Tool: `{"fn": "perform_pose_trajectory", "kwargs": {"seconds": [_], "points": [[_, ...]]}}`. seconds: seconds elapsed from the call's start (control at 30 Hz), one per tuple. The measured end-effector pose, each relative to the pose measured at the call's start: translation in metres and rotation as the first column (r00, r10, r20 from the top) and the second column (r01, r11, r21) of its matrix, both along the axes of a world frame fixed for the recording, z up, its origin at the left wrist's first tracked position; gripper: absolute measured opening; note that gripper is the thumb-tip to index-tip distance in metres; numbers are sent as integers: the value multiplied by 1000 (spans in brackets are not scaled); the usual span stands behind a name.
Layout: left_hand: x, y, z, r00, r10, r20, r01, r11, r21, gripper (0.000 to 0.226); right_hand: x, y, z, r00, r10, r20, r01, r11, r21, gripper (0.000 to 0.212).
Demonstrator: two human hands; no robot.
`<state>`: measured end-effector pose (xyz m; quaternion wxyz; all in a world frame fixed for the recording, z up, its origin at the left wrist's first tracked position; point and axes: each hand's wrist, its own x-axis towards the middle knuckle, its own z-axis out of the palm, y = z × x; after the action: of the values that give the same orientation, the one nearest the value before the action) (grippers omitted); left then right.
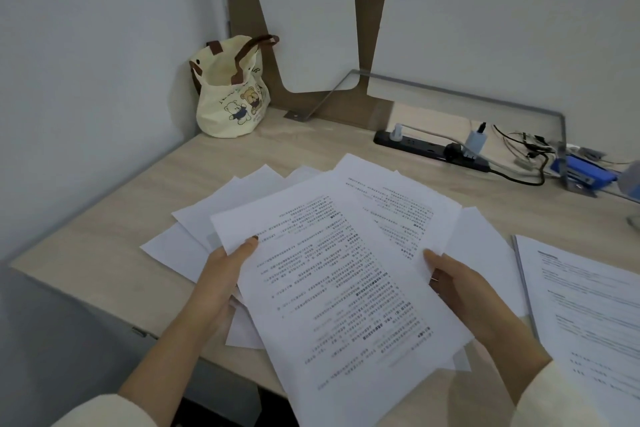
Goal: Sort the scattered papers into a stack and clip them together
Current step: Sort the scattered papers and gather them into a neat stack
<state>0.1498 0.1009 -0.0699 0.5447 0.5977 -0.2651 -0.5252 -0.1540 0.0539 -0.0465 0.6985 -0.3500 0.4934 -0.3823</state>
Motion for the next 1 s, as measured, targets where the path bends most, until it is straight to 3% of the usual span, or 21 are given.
{"fn": "perform_pose_trajectory", "kwargs": {"seconds": [0.33, 0.4, 0.47, 0.53, 0.6, 0.7, 0.8, 1.0], "points": [[-7, -2, 8, 987, -149, -52, 149, 989, -12, 29, 5, -1, 12, 917, 278, -287, -284, 959, 22, 26], [-11, -4, 9, 988, -142, -60, 142, 990, -9, 29, 10, -1, 14, 917, 262, -302, -277, 961, -7, 27], [-9, -3, 7, 994, -77, -78, 77, 997, -10, 29, 11, -2, 13, 962, 115, -250, -138, 988, -76, 25], [-5, -2, 6, 990, 27, -136, -31, 999, -27, 32, 5, -4, 9, 993, -86, -85, 77, 991, -110, 24], [0, 0, 6, 949, 173, -263, -193, 980, -51, 35, -2, -5, 5, 968, -237, 84, 244, 966, -89, 30], [2, 4, 9, 844, 302, -443, -362, 931, -53, 34, -6, -1, -5, 937, -289, 197, 303, 952, -42, 36], [-7, 6, 10, 817, 205, -539, -305, 947, -103, 34, 4, 9, -14, 946, -255, 199, 262, 965, -9, 33], [-41, 11, 6, 829, -49, -557, 33, 999, -39, 27, 27, 19, -15, 973, -131, 192, 135, 991, -10, 24]]}}
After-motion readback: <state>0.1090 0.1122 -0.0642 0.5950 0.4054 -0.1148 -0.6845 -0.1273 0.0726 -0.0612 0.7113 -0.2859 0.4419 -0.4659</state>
